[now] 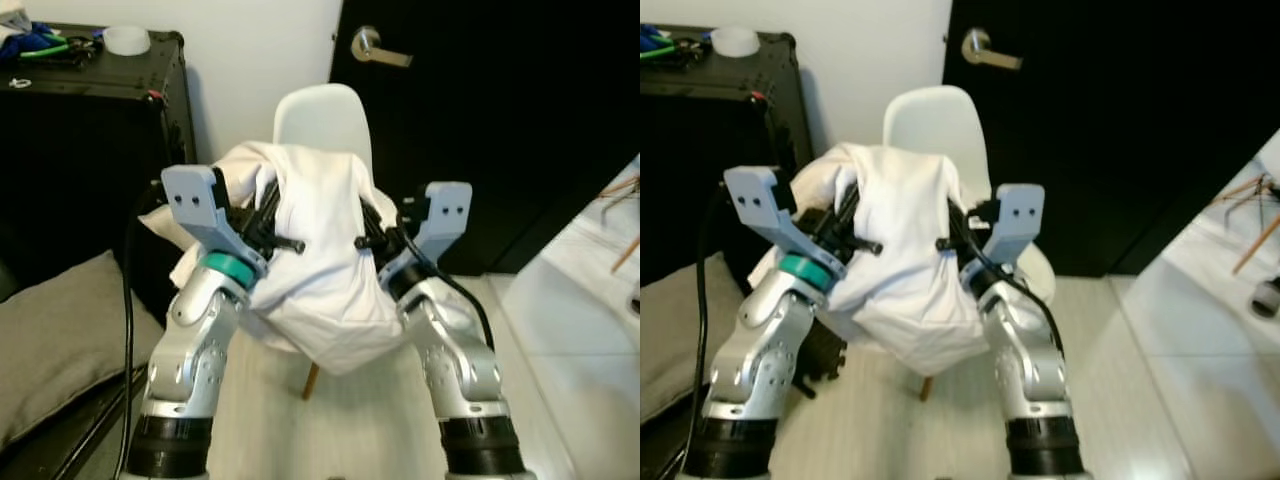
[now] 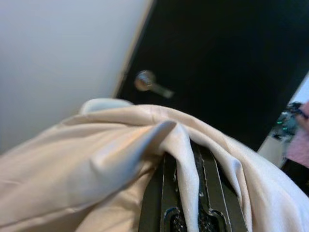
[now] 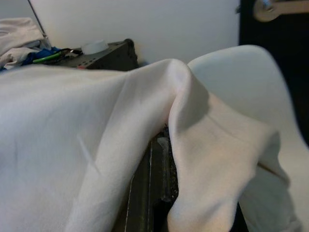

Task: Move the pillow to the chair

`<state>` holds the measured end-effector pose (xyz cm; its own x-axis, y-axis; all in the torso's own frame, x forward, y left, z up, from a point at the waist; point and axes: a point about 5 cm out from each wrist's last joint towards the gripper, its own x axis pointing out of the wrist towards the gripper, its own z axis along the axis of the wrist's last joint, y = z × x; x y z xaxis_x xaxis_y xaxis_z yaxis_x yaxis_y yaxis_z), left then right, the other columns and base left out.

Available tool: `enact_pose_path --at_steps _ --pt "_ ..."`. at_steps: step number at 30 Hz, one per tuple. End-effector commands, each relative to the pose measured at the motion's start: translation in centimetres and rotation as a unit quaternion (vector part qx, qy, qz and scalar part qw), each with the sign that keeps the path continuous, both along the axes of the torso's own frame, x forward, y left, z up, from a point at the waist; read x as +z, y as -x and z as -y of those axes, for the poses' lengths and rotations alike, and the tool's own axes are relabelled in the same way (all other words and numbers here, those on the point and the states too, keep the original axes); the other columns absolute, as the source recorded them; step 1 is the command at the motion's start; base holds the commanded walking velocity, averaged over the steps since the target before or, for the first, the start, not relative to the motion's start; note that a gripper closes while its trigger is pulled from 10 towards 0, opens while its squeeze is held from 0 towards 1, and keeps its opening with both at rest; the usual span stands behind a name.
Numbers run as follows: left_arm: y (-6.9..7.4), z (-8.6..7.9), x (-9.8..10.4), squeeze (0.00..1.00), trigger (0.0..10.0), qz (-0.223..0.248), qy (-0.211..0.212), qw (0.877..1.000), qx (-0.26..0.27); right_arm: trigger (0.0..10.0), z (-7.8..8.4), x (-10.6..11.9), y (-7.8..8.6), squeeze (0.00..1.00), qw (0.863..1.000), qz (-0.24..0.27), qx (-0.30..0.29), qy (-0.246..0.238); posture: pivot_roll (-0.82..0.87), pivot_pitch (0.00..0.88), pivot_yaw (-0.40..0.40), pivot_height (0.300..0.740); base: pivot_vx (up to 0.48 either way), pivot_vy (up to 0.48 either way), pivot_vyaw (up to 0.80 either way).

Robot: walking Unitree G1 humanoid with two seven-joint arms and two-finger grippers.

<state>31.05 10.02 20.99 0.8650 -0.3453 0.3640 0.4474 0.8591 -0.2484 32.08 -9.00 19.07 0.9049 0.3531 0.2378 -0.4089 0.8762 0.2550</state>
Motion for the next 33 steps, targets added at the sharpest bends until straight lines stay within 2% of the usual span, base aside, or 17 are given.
enact_pose_path --at_steps 1,8,19,22,28,33 --pt "0.51 2.65 0.75 0.00 10.0 0.018 -0.004 0.998 -0.064 10.0 -1.93 1.59 0.48 0.00 0.998 0.038 0.055 -0.005 -0.04 0.013 -0.056 0.740 0.424 0.000 0.00" --pt "0.43 2.45 0.40 0.00 10.0 0.006 -0.014 0.998 -0.058 10.0 -2.47 1.53 0.60 0.00 0.997 0.037 0.069 -0.002 -0.04 0.016 -0.059 0.740 0.114 0.000 0.00" --pt "0.62 2.49 0.66 0.00 10.0 0.024 -0.030 0.998 -0.051 10.0 -2.57 1.42 0.77 0.00 0.997 0.040 0.071 0.013 -0.04 0.011 -0.056 0.740 0.000 0.000 0.00" --pt "0.63 2.56 0.68 0.00 10.0 0.023 -0.032 0.998 -0.052 10.0 -2.56 1.36 0.74 0.00 0.997 0.038 0.070 0.012 -0.04 0.008 -0.057 0.740 0.000 0.000 0.80" --pt "0.50 2.58 0.72 0.00 10.0 0.020 -0.032 0.998 -0.045 10.0 -2.84 1.37 0.78 0.00 0.996 0.038 0.080 0.014 -0.03 0.000 -0.061 0.740 0.000 -0.352 0.80" --pt "0.39 2.51 0.69 0.00 10.0 0.018 -0.030 0.998 -0.042 10.0 -2.92 1.22 0.71 0.00 0.996 0.031 0.085 0.008 -0.03 0.000 -0.064 0.740 0.000 -0.388 0.00"
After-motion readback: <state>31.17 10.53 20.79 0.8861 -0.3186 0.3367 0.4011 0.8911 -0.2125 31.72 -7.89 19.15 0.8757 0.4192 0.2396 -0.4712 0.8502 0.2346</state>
